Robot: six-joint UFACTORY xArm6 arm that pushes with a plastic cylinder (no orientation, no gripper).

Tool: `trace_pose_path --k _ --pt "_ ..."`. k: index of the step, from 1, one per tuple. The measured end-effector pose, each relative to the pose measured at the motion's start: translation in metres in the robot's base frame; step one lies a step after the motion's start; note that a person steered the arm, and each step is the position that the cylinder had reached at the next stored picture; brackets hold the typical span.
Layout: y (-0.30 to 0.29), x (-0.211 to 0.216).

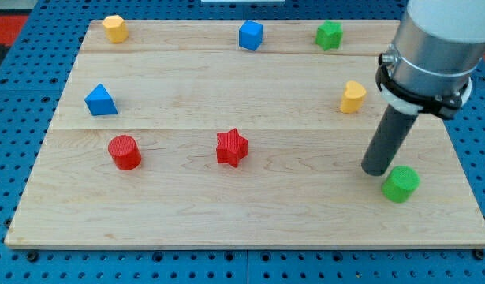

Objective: Place the red circle below the red star

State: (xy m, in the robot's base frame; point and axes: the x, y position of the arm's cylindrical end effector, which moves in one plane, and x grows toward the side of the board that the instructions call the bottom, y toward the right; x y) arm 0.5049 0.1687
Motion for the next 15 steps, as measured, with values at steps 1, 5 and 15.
trace_pose_path --k 1,5,15 --pt "-0.045 -0.026" --pt "-0.300 -0.092" --pt "-0.212 0.026"
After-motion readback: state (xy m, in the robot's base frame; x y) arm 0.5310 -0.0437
